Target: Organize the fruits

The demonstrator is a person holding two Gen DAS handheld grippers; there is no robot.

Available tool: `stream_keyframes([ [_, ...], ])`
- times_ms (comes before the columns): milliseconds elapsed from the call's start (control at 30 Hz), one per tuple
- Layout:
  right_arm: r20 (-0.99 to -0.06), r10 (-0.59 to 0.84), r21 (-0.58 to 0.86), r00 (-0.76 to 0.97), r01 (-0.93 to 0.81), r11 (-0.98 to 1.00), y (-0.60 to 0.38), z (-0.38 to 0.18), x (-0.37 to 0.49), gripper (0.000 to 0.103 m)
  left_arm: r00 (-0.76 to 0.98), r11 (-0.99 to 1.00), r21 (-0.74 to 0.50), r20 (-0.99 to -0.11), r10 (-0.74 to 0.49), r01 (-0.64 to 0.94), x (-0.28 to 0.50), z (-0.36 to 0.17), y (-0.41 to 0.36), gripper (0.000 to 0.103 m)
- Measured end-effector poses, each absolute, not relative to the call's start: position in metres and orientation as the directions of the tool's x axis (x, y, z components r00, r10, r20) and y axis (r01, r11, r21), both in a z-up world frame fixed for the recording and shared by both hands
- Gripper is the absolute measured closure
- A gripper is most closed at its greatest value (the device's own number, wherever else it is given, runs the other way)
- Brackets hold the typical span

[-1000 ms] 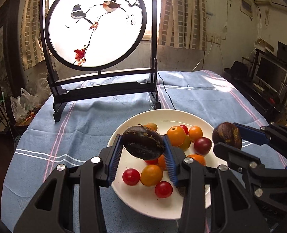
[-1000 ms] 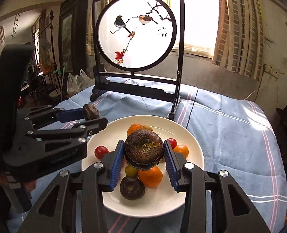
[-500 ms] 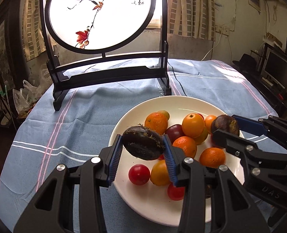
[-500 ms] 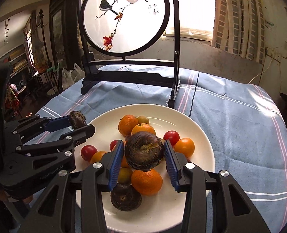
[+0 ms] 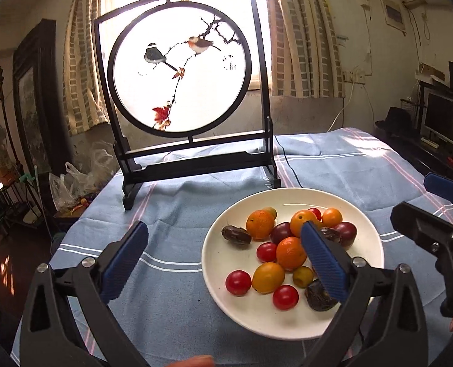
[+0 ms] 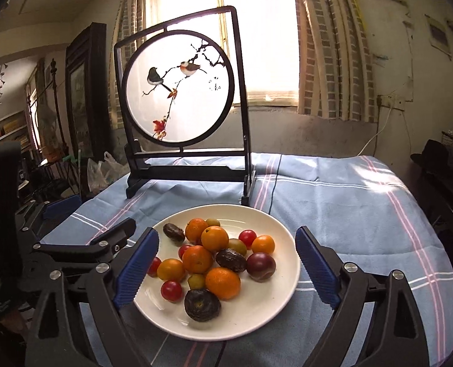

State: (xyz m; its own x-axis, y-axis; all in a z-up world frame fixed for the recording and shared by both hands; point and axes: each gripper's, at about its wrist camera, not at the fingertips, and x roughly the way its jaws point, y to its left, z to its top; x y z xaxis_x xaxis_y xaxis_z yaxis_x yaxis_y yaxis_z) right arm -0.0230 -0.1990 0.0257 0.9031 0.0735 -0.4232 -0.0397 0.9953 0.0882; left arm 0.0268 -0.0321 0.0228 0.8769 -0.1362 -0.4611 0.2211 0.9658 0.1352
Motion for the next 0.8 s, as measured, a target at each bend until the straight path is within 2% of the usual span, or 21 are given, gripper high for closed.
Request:
stream_keyframes([
  [167,-0.355,0.011,0.046,0.935,0.006,0.999,-0.192,0.024,-0.056,0.008,0.898,0.969,0.103,-0.408,-0.164,0.224,-0.004,0.03,-0.025,0.006],
  [233,-0.3,0.014,0.057,0.954,0.004,0.998,-0.191,0.021,-0.071,0.007,0.903,0.973,0.078,-0.394,-0.171,0.218,-0.01,0.03,-0.021,0.006],
  [333,-0.248,0.006,0.053,0.969,0.007,0.999,-0.194,0.013,-0.081,0.005,0.914,0.98,0.073,-0.38,-0.145,0.186,-0.014,0.024,-0.018,0.005],
  [567,-0.275,-0.02,-0.01,0.961,0.018,1.0,-0.189,0.005,-0.073,0.005,0.911,0.974,0.113,-0.388,-0.136,0.194,-0.013,0.017,-0.022,0.006],
  [800,-0.265,-0.01,-0.056,0.964,-0.005,0.998,-0.177,0.003,-0.076,0.005,0.899,0.978,0.08,-0.414,-0.143,0.192,-0.01,0.014,-0.018,0.006],
])
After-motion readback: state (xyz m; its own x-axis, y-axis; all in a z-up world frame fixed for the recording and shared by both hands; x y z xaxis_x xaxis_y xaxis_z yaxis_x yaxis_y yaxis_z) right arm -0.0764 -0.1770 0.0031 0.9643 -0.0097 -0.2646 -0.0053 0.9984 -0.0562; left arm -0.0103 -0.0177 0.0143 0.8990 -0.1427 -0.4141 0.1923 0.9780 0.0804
